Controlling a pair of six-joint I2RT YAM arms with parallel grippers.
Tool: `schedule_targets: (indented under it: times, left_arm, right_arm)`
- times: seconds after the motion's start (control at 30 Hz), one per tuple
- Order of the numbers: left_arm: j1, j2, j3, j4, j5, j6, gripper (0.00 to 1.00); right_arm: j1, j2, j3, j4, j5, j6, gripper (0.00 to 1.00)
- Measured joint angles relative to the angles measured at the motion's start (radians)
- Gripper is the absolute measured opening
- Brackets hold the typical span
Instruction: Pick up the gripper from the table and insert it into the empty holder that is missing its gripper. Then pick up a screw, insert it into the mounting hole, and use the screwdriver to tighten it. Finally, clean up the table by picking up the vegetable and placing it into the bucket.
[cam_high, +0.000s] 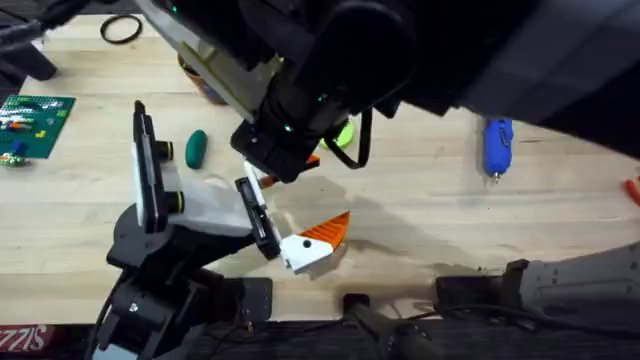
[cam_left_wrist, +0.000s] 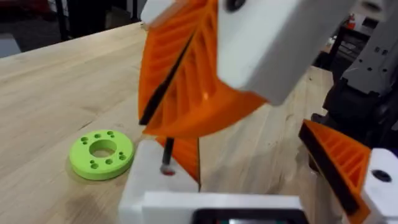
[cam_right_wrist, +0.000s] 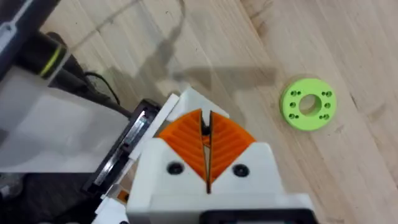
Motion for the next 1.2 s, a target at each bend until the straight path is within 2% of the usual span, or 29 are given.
schedule_targets:
  times: [1.2]
  left_arm:
    - [0.0,0.003,0.0,-0.001,0.001,-0.023,0.983]
  right_arm:
    - [0.0,0.064,0.0,-0.005,0.0,0.0,0.005]
